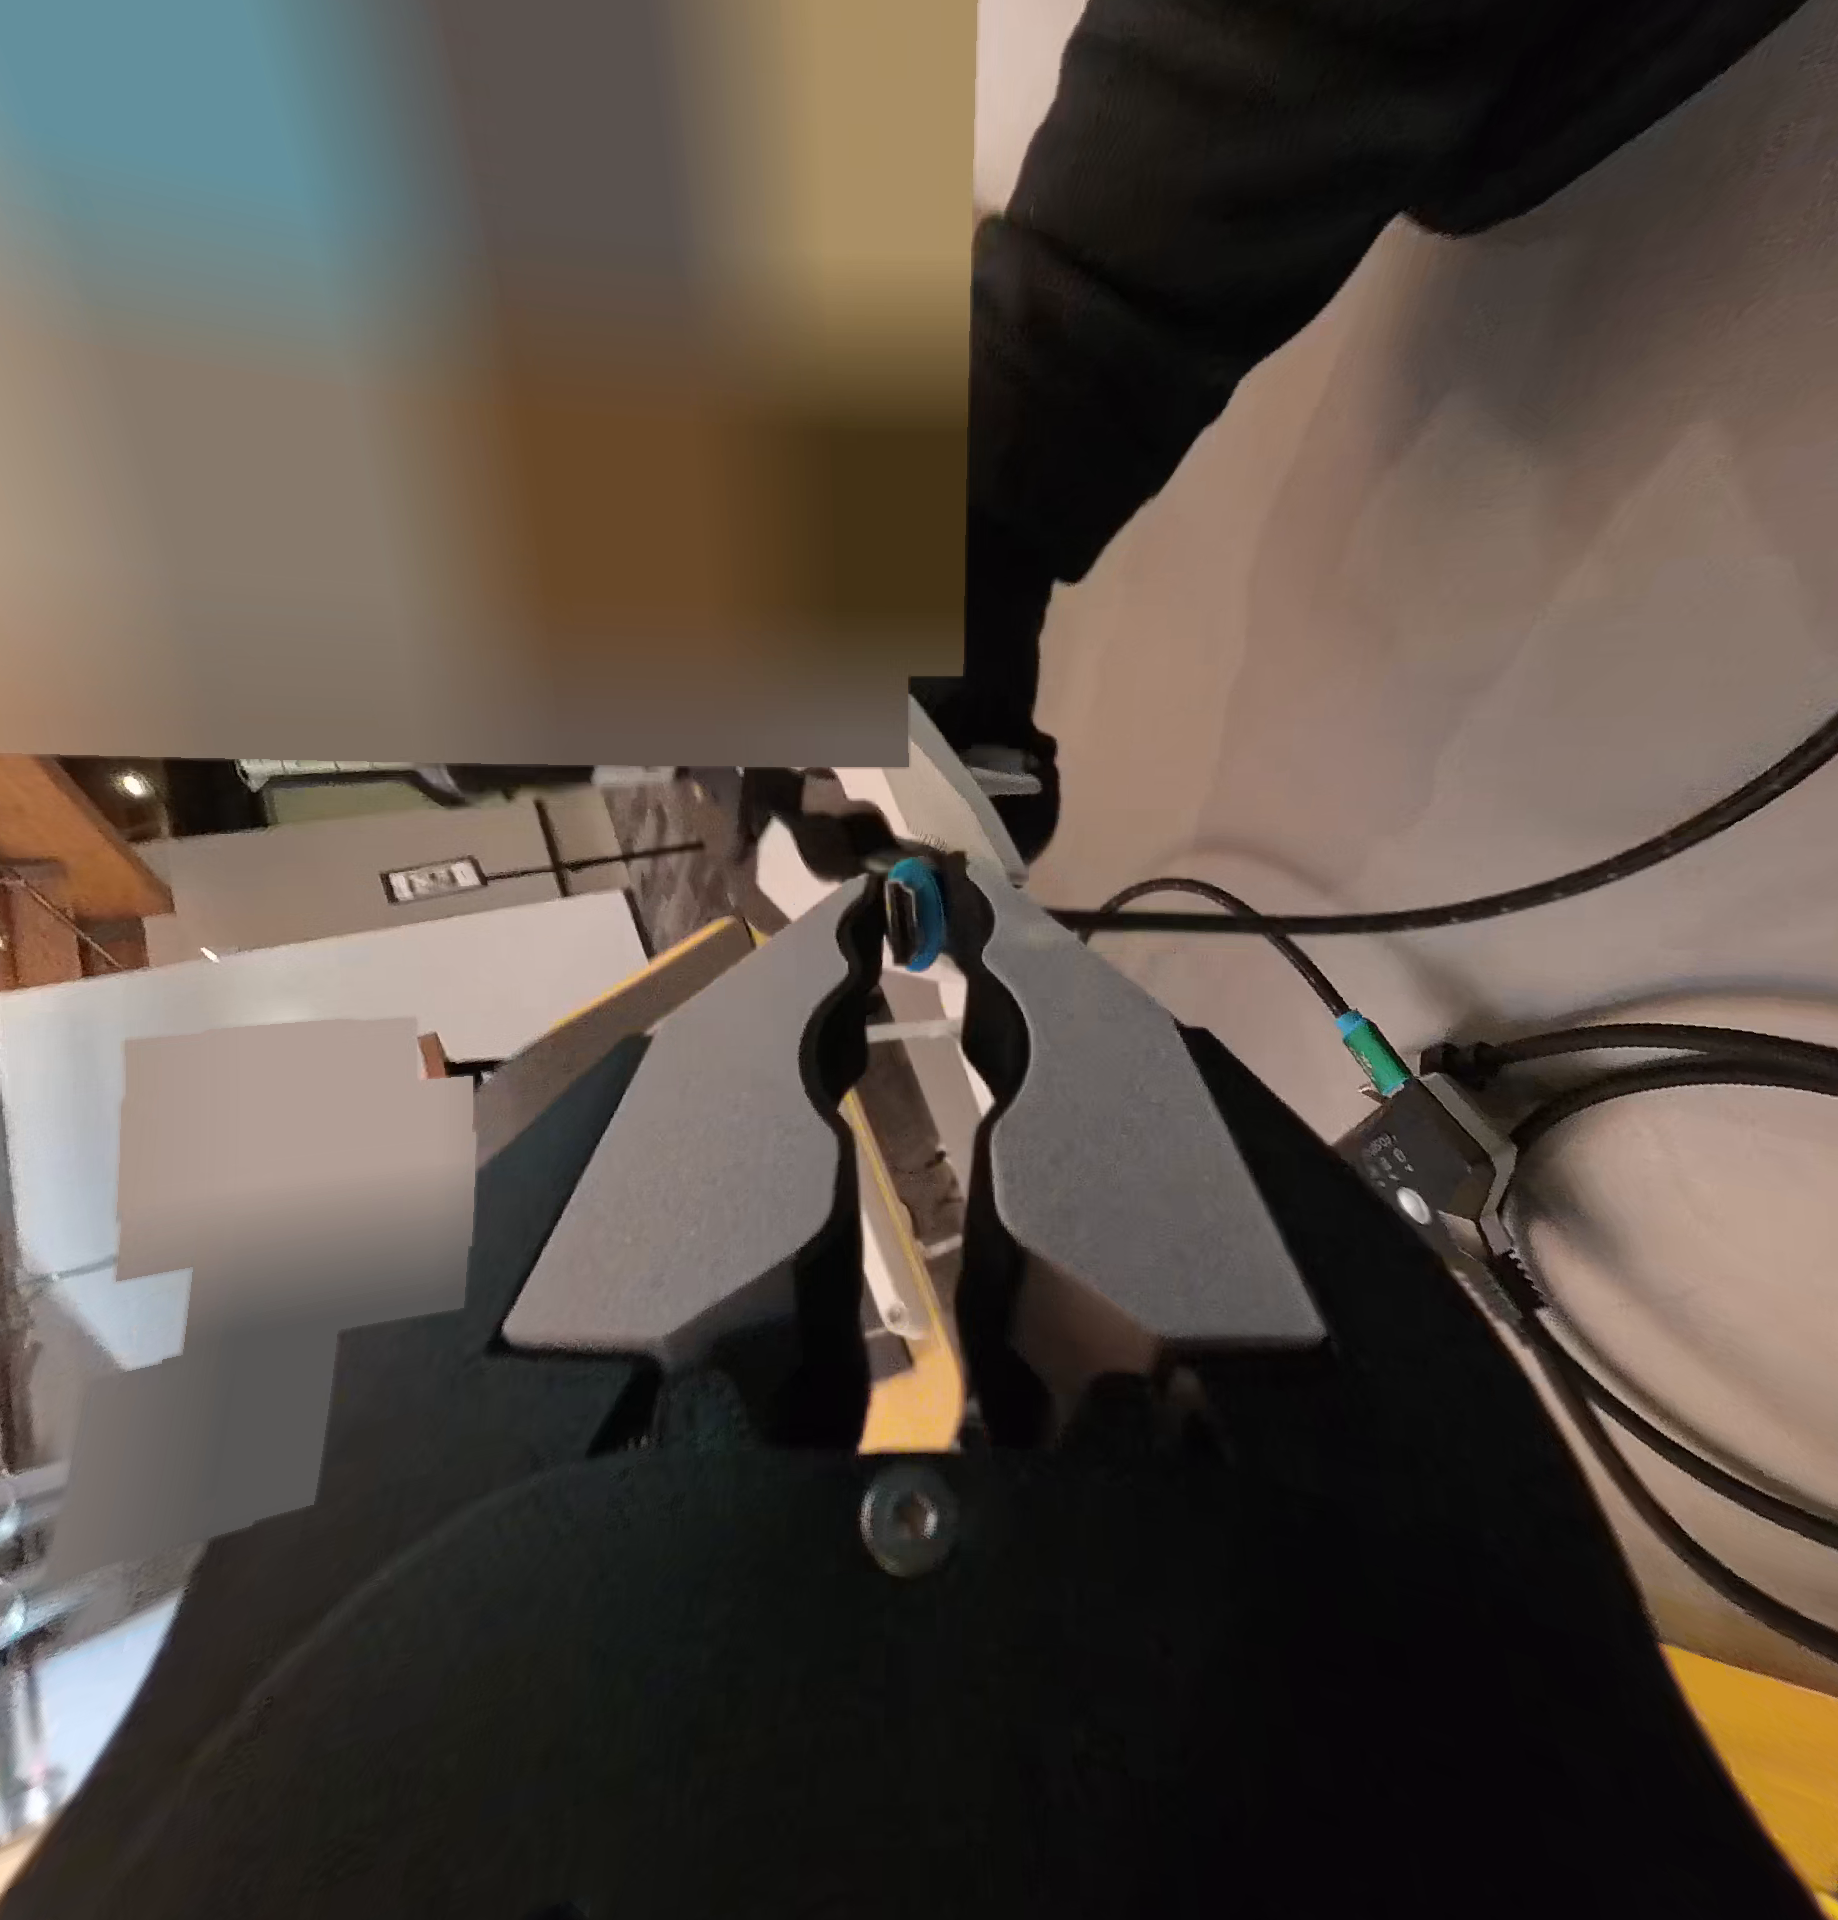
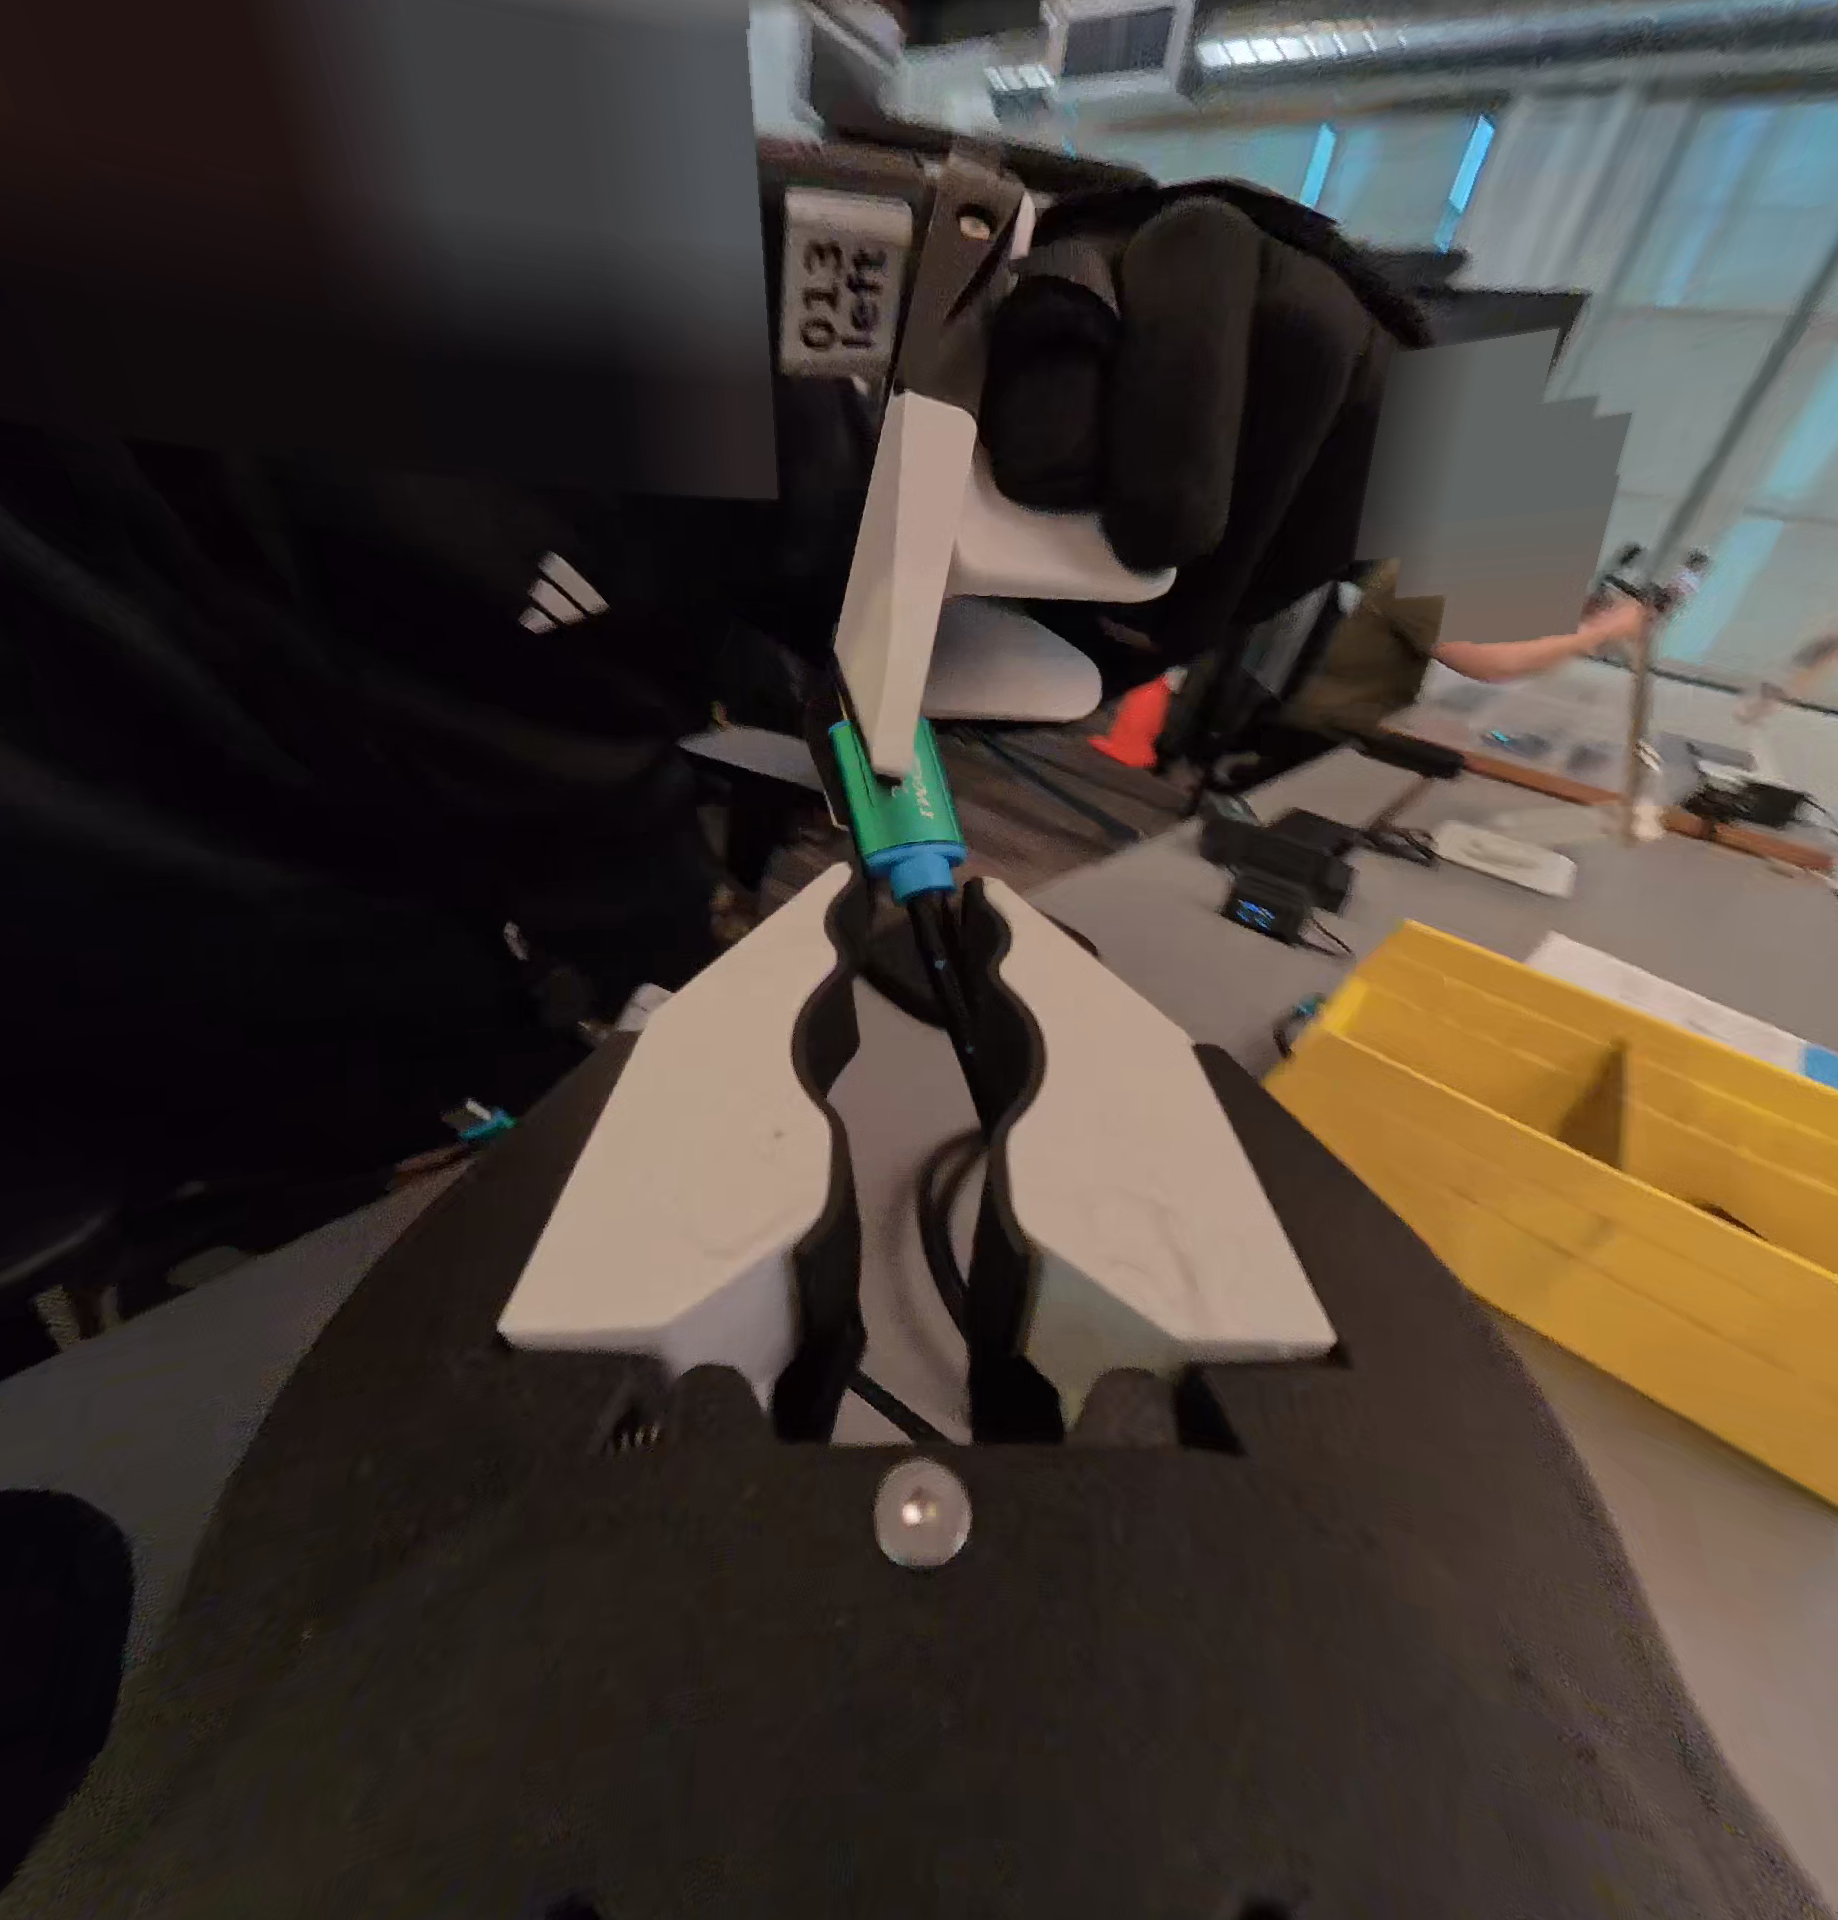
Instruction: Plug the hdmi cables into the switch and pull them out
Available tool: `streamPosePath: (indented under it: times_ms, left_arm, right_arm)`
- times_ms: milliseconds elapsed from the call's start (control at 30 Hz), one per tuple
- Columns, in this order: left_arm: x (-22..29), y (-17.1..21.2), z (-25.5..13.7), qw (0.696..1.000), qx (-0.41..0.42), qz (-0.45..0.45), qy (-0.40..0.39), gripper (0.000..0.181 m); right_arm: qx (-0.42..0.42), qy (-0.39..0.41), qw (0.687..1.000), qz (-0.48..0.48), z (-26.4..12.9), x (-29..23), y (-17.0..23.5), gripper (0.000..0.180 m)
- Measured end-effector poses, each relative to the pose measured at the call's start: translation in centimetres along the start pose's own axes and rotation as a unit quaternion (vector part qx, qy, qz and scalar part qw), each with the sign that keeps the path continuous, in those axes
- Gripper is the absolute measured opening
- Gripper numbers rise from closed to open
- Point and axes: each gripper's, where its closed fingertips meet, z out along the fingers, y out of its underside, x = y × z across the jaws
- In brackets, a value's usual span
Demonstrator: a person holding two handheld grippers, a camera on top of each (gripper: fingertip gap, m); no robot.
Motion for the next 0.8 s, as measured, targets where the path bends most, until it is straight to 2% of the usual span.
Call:
streamPosePath:
  times_ms: [100, 267, 367, 467, 533, 600, 633, 767, 800]
  left_arm:
    - [0.1, 2.5, 0.5, 0.998, -0.023, -0.057, -0.007, 0.010]
    - [1.0, 5.5, 1.5, 0.989, -0.059, -0.137, -0.018, 0.012]
    - [1.0, 7.9, 1.4, 0.979, -0.097, -0.176, -0.036, 0.024]
    - [1.3, 9.1, 1.0, 0.954, -0.089, -0.284, -0.022, 0.034]
    - [1.5, 9.4, 0.8, 0.923, -0.062, -0.379, -0.009, 0.037]
    - [1.8, 9.3, 0.8, 0.877, -0.019, -0.480, 0.022, 0.049]
    - [1.8, 9.5, 0.7, 0.852, -0.004, -0.522, 0.027, 0.049]
    - [2.0, 8.9, 1.0, 0.767, 0.074, -0.634, 0.058, 0.042]
    - [2.4, 8.3, 1.3, 0.744, 0.092, -0.657, 0.081, 0.046]
  right_arm:
    - [-0.071, 0.078, 0.994, -0.009, -1.0, 1.9, 1.1, 0.006]
    - [-0.166, 0.157, 0.973, -0.020, -2.0, 3.9, 2.8, 0.007]
    - [-0.211, 0.193, 0.958, -0.029, -2.5, 5.0, 3.6, 0.006]
    - [-0.248, 0.227, 0.940, -0.051, -2.9, 5.9, 3.9, 0.007]
    - [-0.265, 0.247, 0.929, -0.071, -3.1, 6.4, 3.8, 0.006]
    - [-0.289, 0.264, 0.916, -0.092, -3.3, 6.8, 4.0, 0.007]
    - [-0.294, 0.266, 0.912, -0.103, -3.2, 6.9, 3.9, 0.007]
    - [-0.318, 0.280, 0.894, -0.143, -3.0, 7.3, 3.8, 0.007]
    - [-0.327, 0.285, 0.888, -0.153, -2.9, 7.4, 3.8, 0.007]
